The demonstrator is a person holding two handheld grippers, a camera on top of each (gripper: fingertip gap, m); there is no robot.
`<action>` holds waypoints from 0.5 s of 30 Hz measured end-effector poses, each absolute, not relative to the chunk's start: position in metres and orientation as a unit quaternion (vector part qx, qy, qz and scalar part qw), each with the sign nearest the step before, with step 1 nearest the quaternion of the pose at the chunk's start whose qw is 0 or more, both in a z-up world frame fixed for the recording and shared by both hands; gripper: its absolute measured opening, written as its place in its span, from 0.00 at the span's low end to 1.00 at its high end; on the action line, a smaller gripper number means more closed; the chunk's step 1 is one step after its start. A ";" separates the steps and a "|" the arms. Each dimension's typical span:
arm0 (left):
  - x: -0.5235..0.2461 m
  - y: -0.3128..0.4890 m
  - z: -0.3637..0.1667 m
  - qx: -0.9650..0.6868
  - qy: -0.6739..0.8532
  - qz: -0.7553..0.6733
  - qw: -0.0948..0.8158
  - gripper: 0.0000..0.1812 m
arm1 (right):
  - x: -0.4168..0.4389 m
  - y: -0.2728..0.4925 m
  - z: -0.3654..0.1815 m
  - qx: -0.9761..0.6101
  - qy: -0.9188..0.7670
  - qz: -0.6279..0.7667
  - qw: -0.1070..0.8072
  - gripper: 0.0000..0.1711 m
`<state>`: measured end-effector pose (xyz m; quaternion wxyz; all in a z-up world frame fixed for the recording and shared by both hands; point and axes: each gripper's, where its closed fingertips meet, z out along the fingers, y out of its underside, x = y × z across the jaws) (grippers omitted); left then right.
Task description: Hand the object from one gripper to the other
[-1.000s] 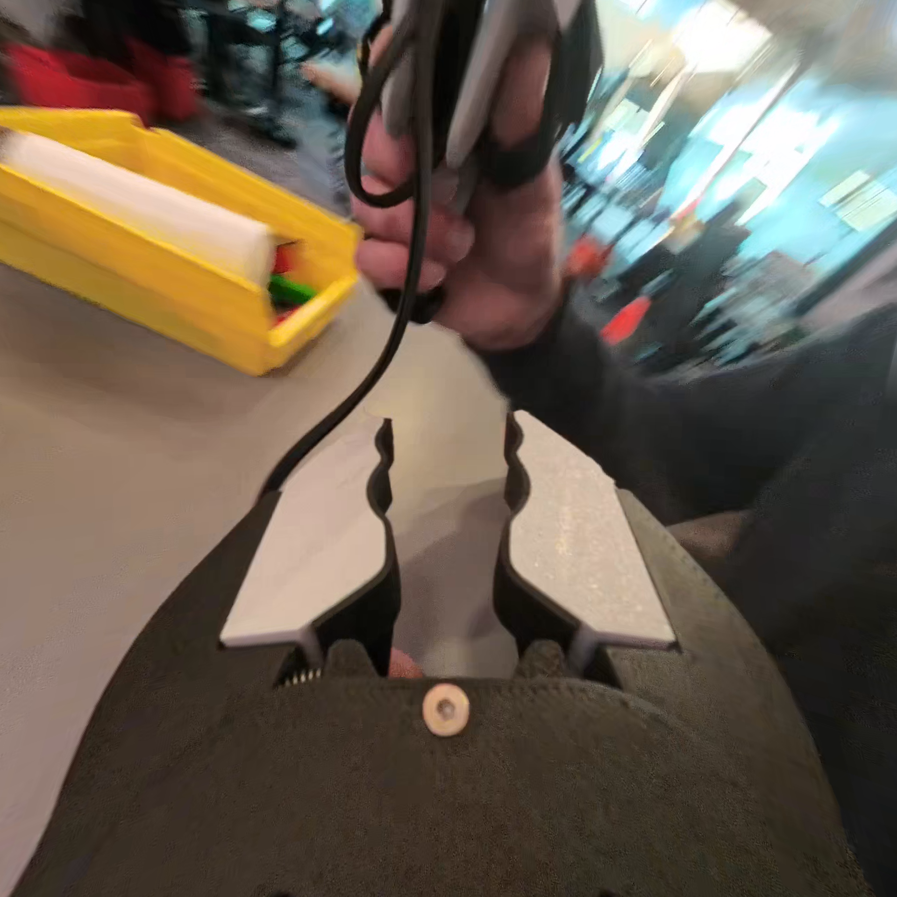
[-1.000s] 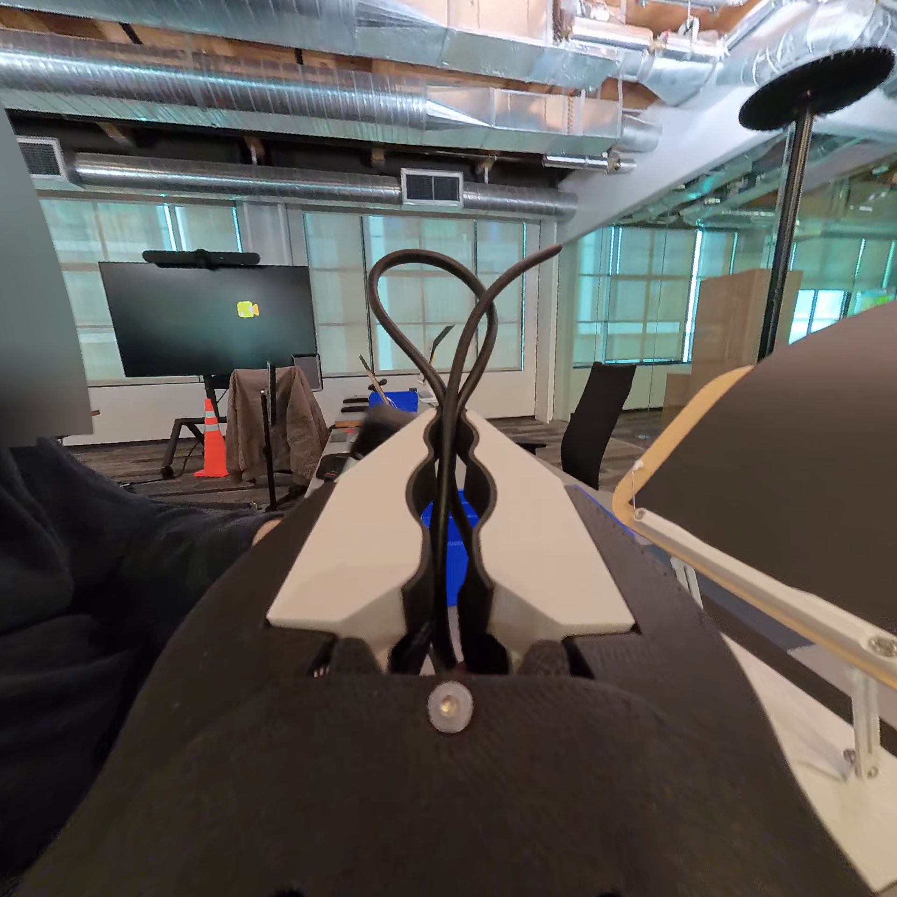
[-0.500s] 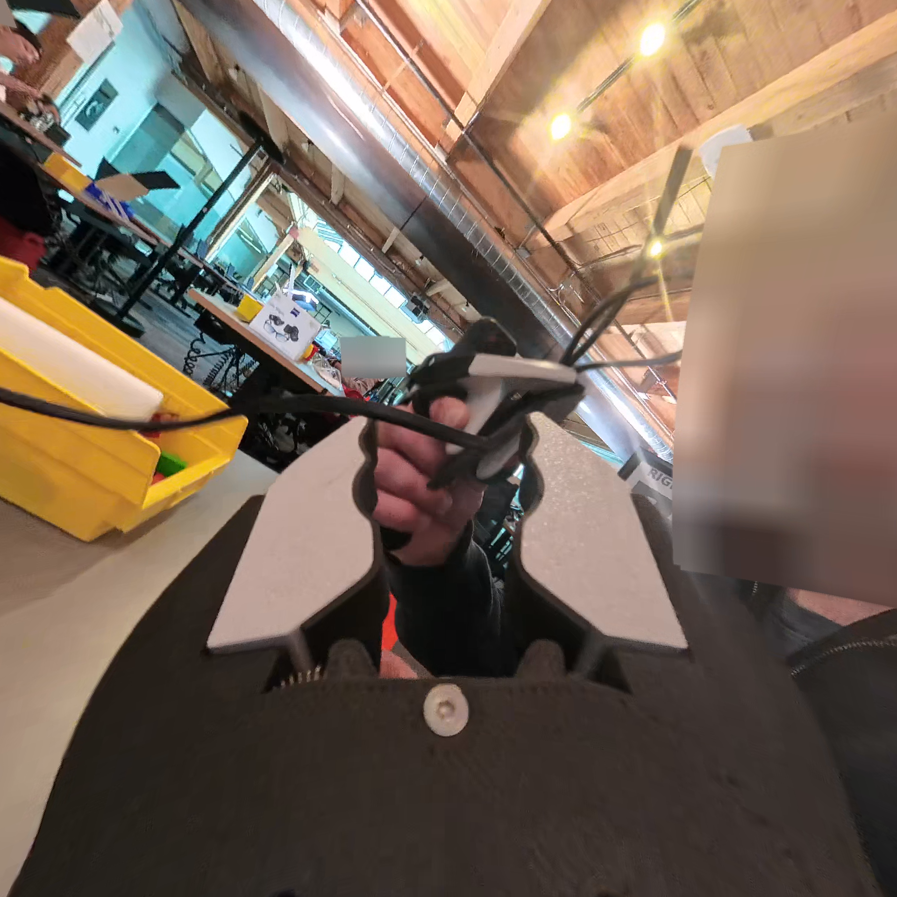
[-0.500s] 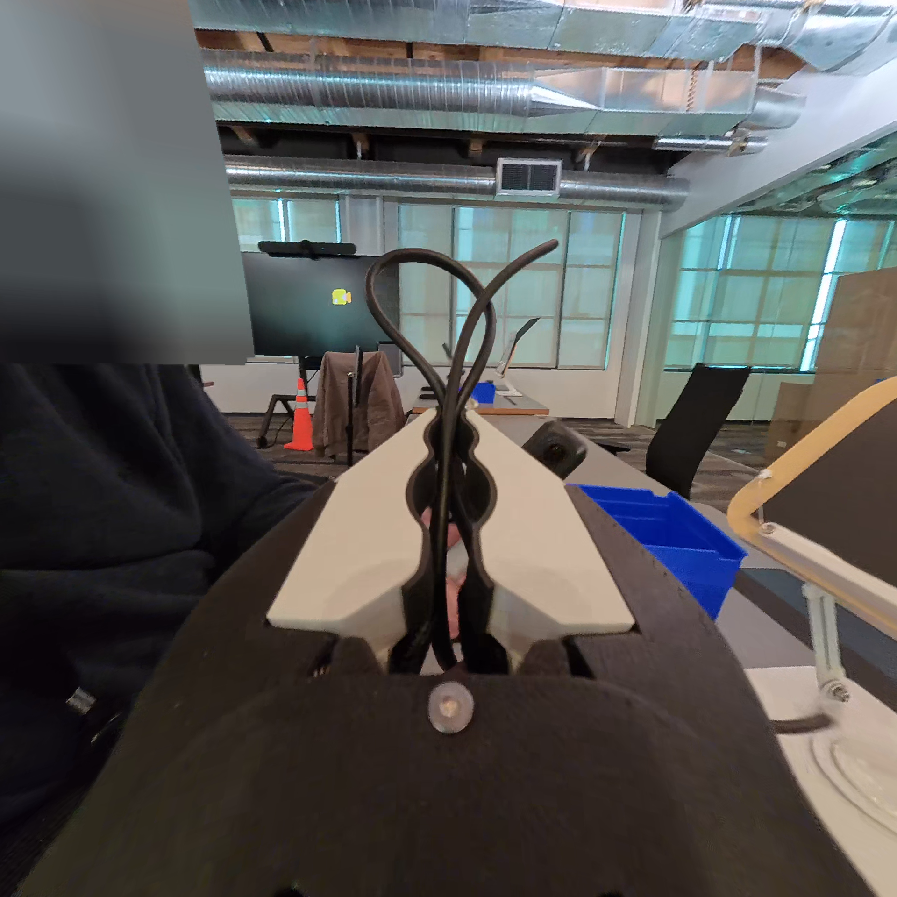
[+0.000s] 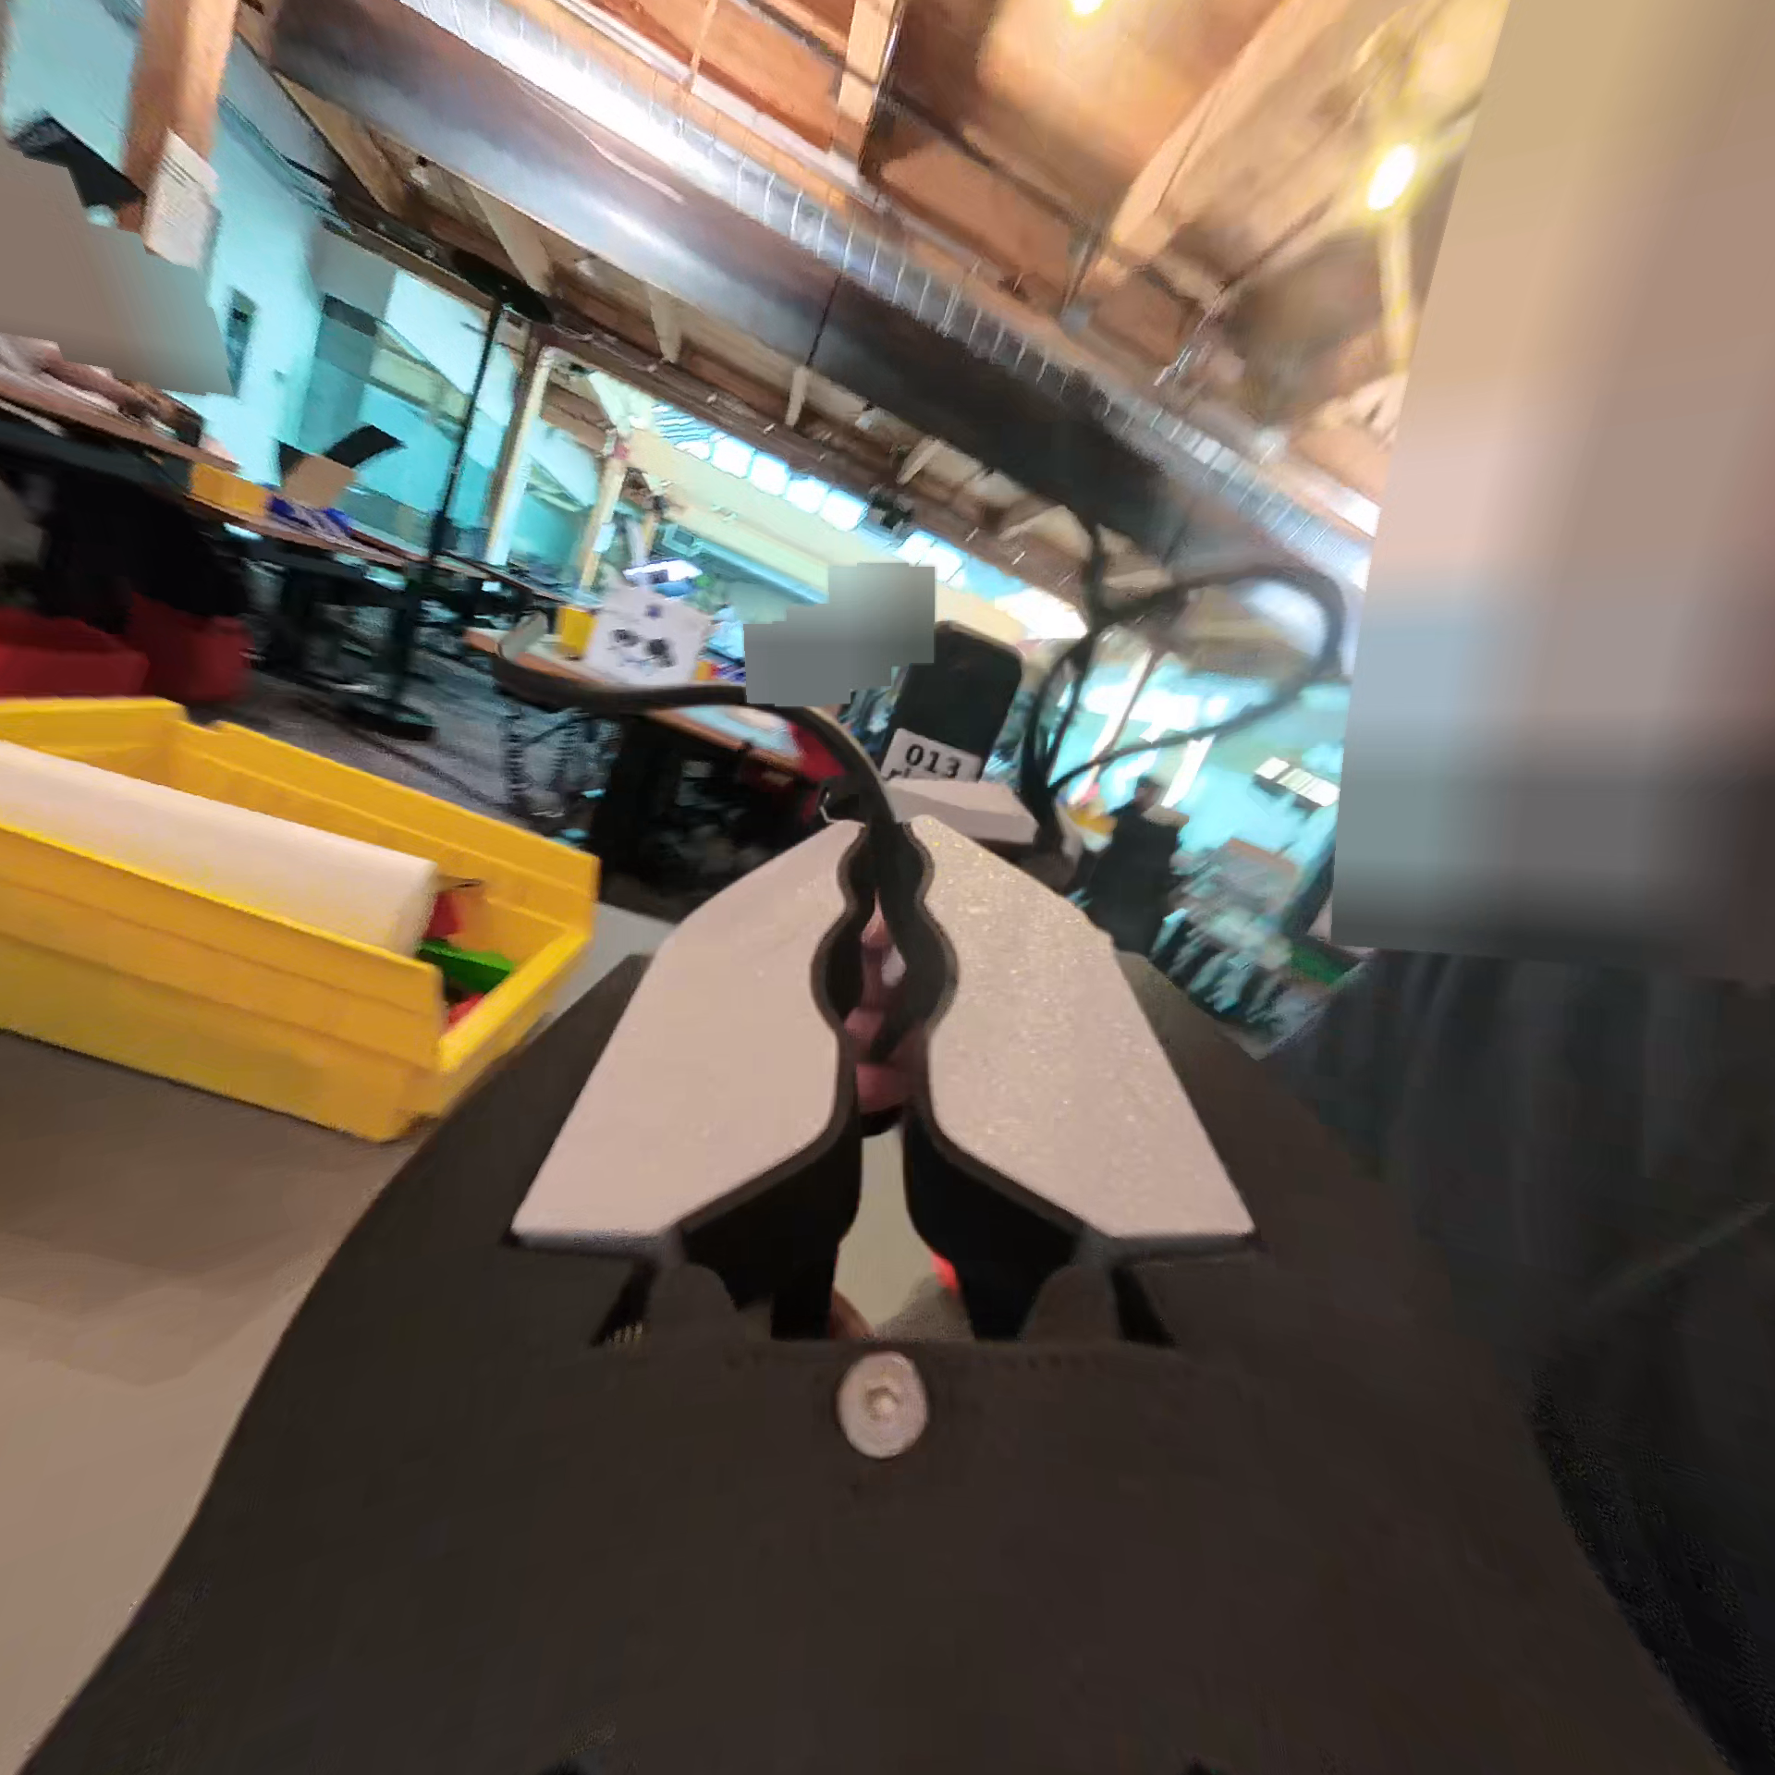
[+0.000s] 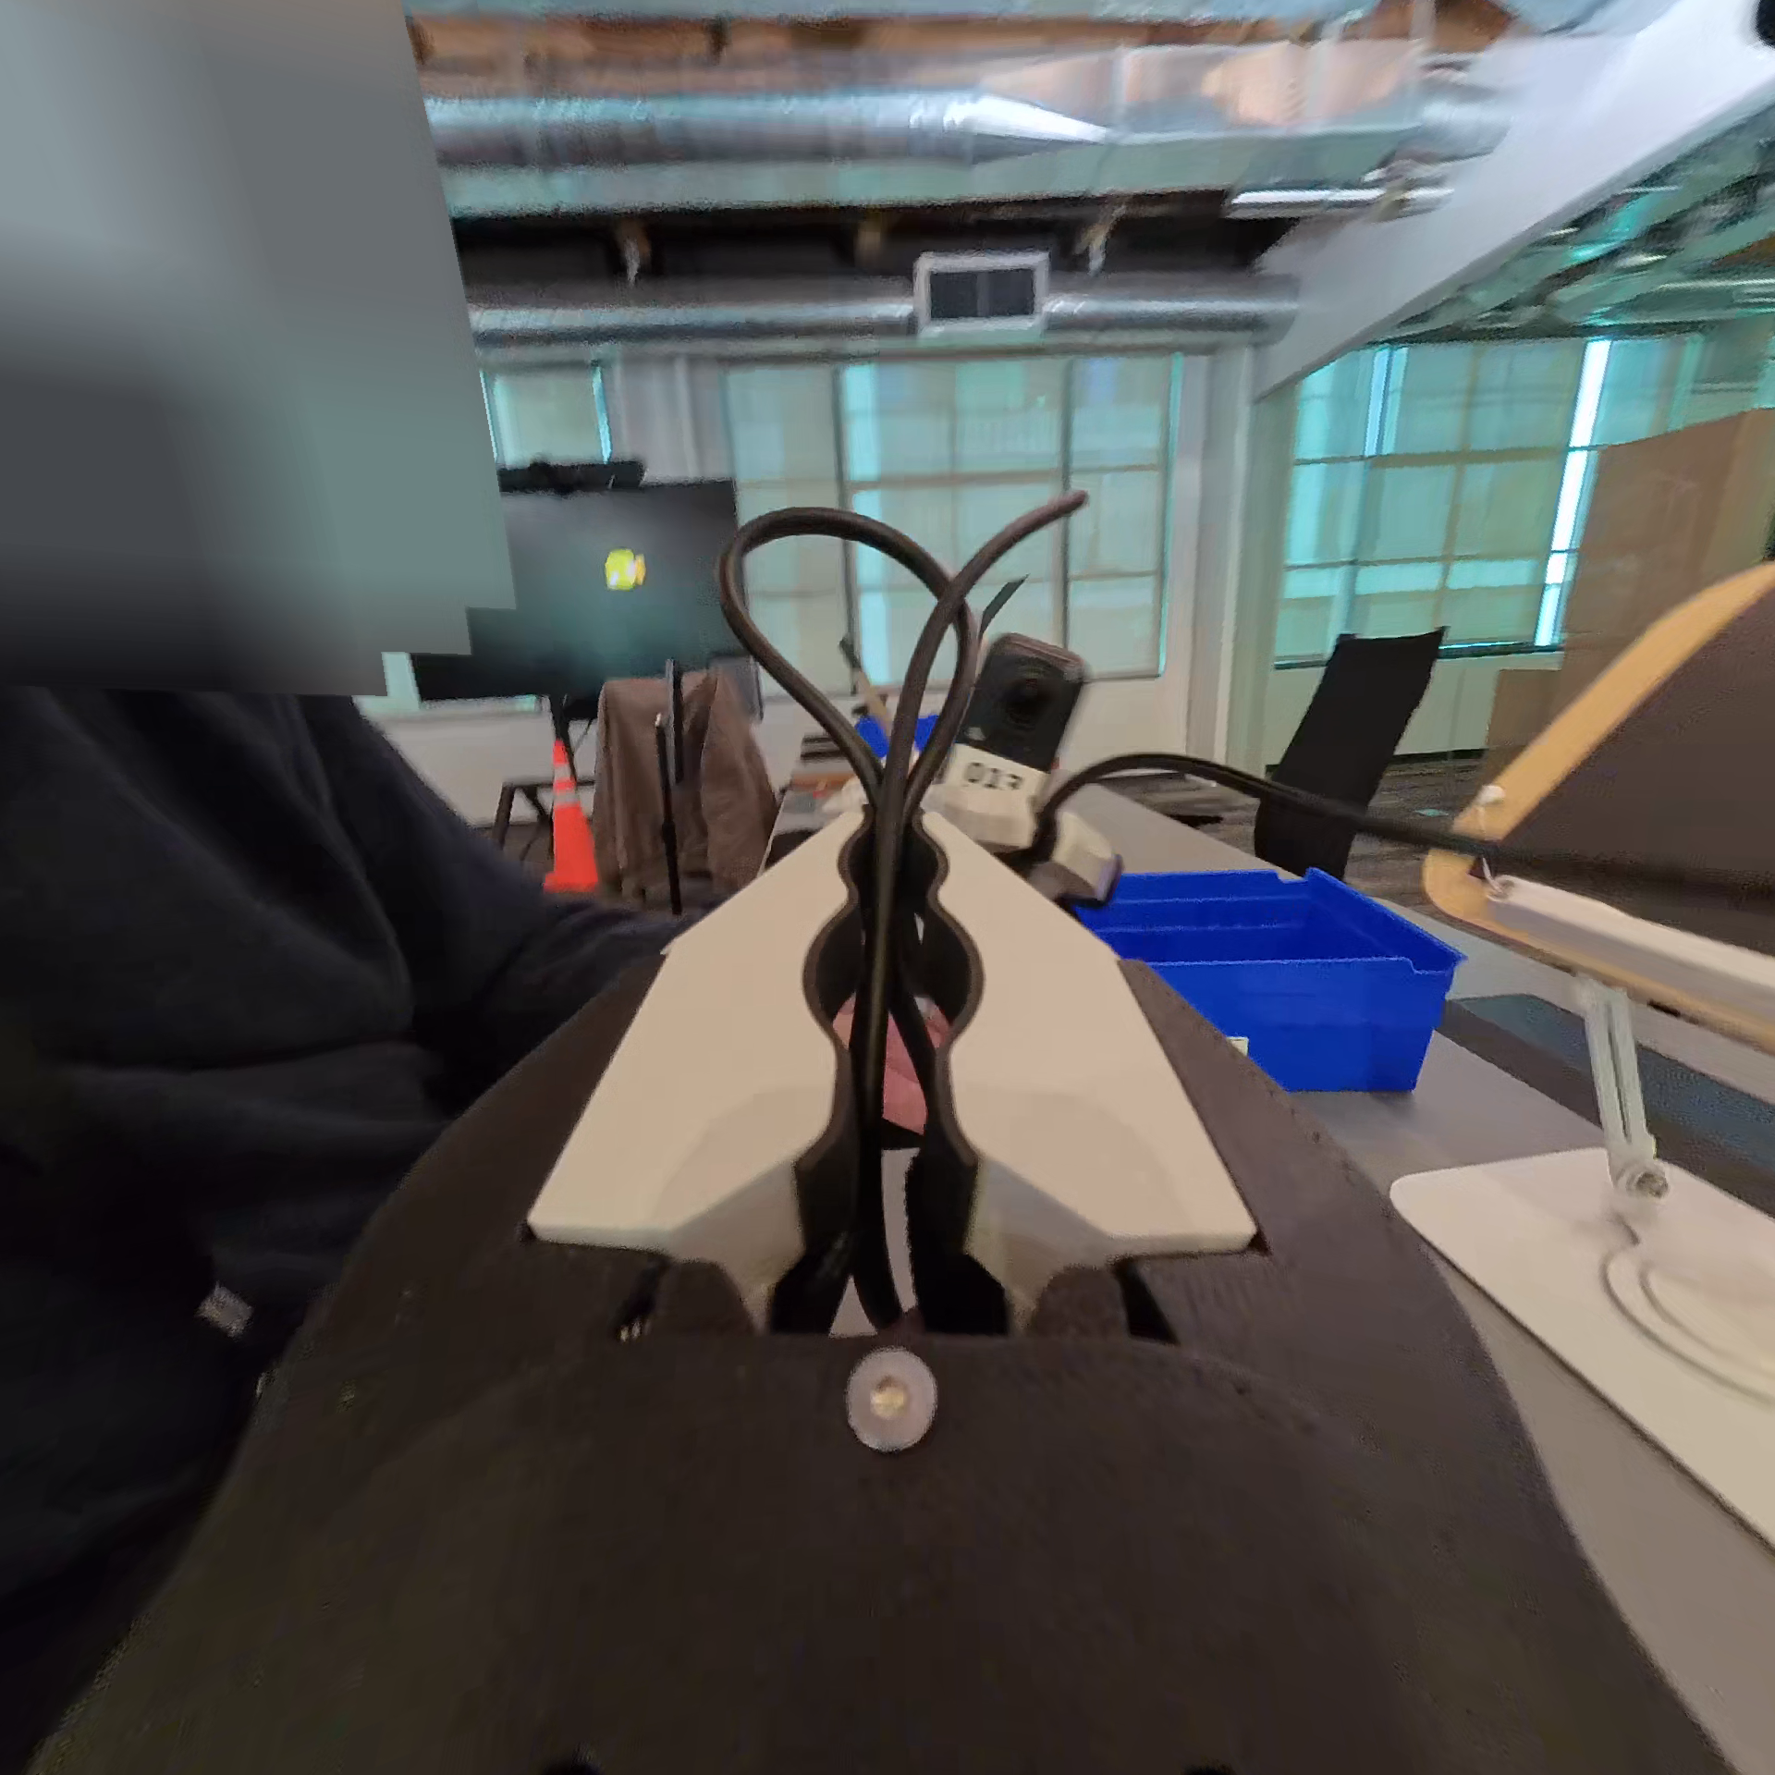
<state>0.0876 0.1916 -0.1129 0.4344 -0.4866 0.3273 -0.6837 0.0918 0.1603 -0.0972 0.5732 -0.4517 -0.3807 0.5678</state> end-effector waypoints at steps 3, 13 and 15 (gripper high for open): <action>0.087 0.189 -0.115 -0.495 0.388 -0.598 0.496 0.02 | 0.104 0.184 -0.099 -0.466 -0.280 0.596 0.591 0.01; 0.102 0.160 -0.126 -0.439 0.537 -0.406 0.595 0.02 | 0.096 0.209 -0.119 -0.474 -0.118 0.683 0.543 0.01; 0.105 0.157 -0.137 -0.434 0.581 -0.358 0.588 0.02 | 0.097 0.208 -0.117 -0.457 -0.096 0.709 0.528 0.01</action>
